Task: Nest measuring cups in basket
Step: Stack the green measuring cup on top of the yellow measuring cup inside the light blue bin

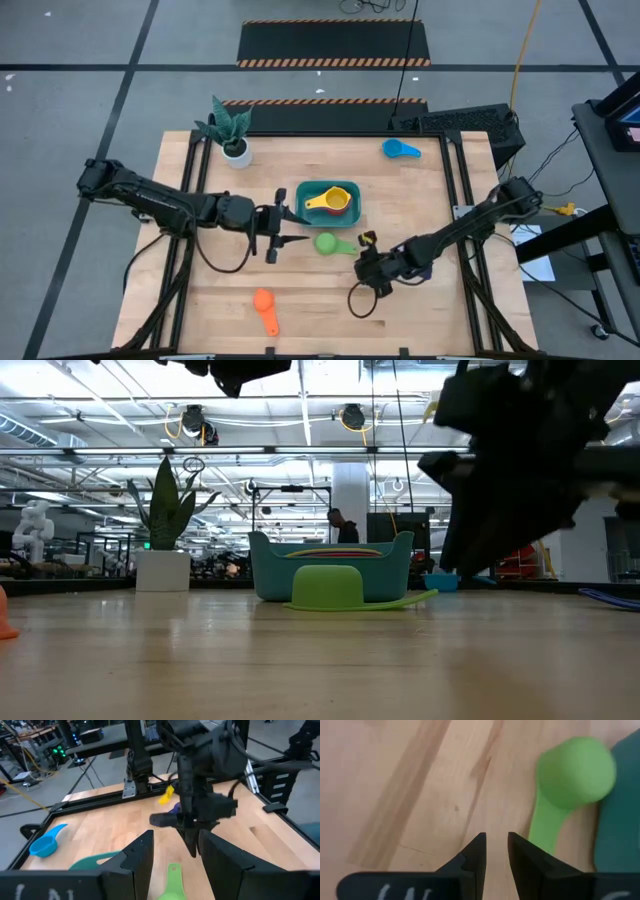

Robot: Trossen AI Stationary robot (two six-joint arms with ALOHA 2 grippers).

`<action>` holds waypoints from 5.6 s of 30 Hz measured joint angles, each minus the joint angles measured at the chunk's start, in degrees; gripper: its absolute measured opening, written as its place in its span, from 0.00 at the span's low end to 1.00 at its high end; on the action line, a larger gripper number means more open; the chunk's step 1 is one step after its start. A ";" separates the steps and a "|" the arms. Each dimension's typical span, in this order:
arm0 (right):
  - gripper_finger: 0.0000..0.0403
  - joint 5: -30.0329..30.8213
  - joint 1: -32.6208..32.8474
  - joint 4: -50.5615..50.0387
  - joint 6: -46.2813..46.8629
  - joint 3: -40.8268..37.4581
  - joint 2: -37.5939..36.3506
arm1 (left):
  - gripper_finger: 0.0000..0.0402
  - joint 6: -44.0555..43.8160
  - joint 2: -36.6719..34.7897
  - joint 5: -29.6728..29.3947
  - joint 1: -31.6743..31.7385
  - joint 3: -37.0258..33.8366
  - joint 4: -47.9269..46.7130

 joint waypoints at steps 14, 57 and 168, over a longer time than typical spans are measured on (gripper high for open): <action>0.41 11.06 -0.32 -0.60 -10.16 0.00 5.08 | 0.40 1.86 0.00 -2.93 -1.16 0.00 -0.20; 0.00 27.40 6.15 7.55 -25.64 -0.20 -3.03 | 0.40 4.85 -2.70 -10.02 -5.07 0.02 -0.58; 0.00 22.61 4.91 72.94 3.47 -24.96 -28.75 | 0.72 45.22 30.71 -47.58 -13.44 28.43 12.84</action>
